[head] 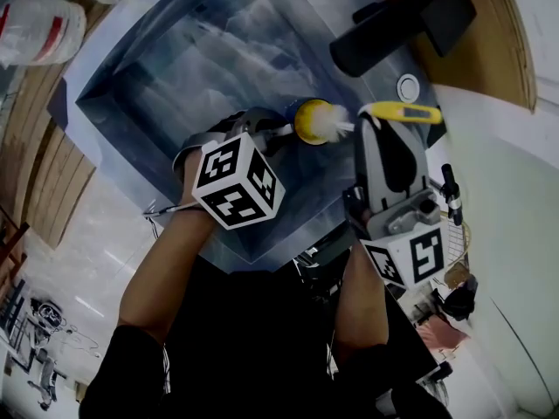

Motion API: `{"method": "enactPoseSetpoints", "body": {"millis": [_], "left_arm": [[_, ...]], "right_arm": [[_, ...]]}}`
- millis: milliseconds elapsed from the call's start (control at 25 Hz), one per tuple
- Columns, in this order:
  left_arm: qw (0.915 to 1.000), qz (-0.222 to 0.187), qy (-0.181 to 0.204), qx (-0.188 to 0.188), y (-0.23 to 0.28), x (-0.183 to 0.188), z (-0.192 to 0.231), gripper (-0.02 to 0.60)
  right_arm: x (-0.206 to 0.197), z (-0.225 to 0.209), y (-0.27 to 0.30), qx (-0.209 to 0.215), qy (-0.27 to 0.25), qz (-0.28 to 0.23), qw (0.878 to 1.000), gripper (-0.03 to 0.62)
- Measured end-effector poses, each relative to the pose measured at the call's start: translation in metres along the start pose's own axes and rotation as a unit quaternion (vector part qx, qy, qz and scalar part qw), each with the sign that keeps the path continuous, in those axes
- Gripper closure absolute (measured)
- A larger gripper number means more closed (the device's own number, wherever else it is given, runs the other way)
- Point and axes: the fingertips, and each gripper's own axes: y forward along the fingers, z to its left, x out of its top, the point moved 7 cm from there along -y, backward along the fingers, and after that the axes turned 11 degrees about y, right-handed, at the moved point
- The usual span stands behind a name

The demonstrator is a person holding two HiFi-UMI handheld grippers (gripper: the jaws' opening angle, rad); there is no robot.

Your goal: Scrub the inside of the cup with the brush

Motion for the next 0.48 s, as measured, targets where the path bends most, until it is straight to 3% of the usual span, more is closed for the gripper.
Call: {"method": "enactPoseSetpoints", "body": {"millis": [200, 480], "left_arm": [[1.0000, -0.001, -0.002, 0.000, 0.000, 0.000, 0.000, 0.500], [1.0000, -0.001, -0.003, 0.002, 0.001, 0.001, 0.000, 0.500]], "right_arm": [[0.039, -0.004, -0.021, -0.009, -0.039, -0.040, 0.998, 0.551], [-0.022, -0.005, 0.004, -0.008, -0.027, 0.021, 0.999, 0.551]]}}
